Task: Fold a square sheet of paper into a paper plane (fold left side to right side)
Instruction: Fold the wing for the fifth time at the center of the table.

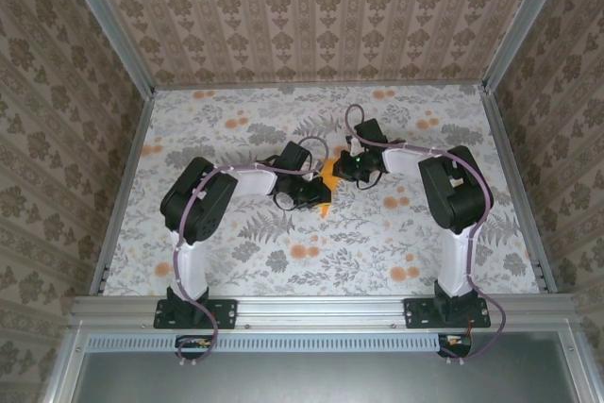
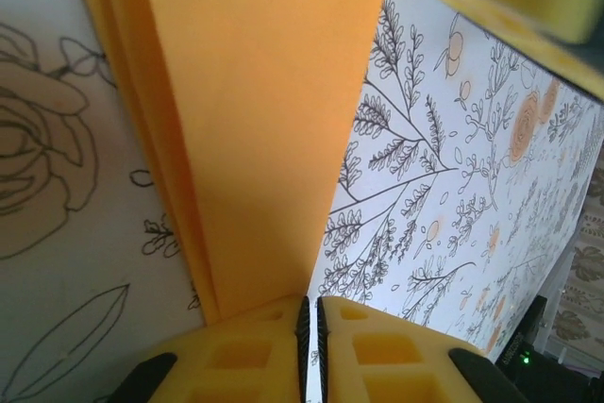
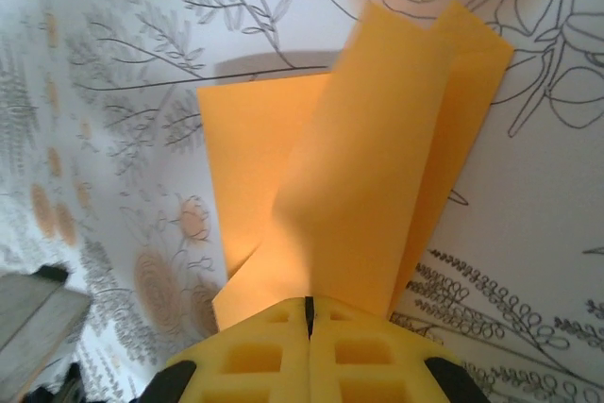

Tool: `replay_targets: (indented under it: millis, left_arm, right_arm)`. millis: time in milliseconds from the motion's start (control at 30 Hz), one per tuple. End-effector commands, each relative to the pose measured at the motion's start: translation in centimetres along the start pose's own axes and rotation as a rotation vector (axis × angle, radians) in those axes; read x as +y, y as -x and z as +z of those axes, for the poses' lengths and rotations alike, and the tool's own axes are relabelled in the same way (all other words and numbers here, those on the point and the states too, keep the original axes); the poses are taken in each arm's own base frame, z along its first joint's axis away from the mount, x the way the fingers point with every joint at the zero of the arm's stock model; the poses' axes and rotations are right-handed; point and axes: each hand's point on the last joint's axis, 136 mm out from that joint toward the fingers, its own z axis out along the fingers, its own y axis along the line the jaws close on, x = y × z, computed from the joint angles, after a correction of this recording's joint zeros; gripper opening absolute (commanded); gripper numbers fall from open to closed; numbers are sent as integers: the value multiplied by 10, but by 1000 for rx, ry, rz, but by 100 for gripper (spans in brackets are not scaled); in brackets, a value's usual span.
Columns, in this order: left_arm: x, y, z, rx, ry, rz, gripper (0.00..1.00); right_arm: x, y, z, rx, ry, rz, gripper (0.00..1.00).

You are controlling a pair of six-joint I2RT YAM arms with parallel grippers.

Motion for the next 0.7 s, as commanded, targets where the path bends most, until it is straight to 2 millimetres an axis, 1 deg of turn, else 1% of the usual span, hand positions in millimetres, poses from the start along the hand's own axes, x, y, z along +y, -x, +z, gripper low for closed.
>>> replay_targets:
  millis: [0,67,133,233,300,433,667]
  left_arm:
    - [38,-27,15,71,113,-99,11]
    - [39,-28,17,71,113,-101,10]
    - [40,-30,17,75,114,-101,9]
    - [41,-31,17,71,116,-99,9]
    - [39,-30,17,69,114,-96,9]
    - [39,-30,16,69,117,-93,8]
    - [39,-31,15,72,120,-93,8]
  right_arm:
    - [26,14,-29,-82,106,-50,0]
    - [26,7,-36,-82,107,-74,0]
    - [24,-3,-37,-62,114,-84,0]
    - [23,-19,-32,-23,158,-84,0]
    - [23,-25,-26,-5,178,-88,0]
    - [31,-27,-19,6,226,-102,0]
    - [21,-24,-1,24,197,-97,0]
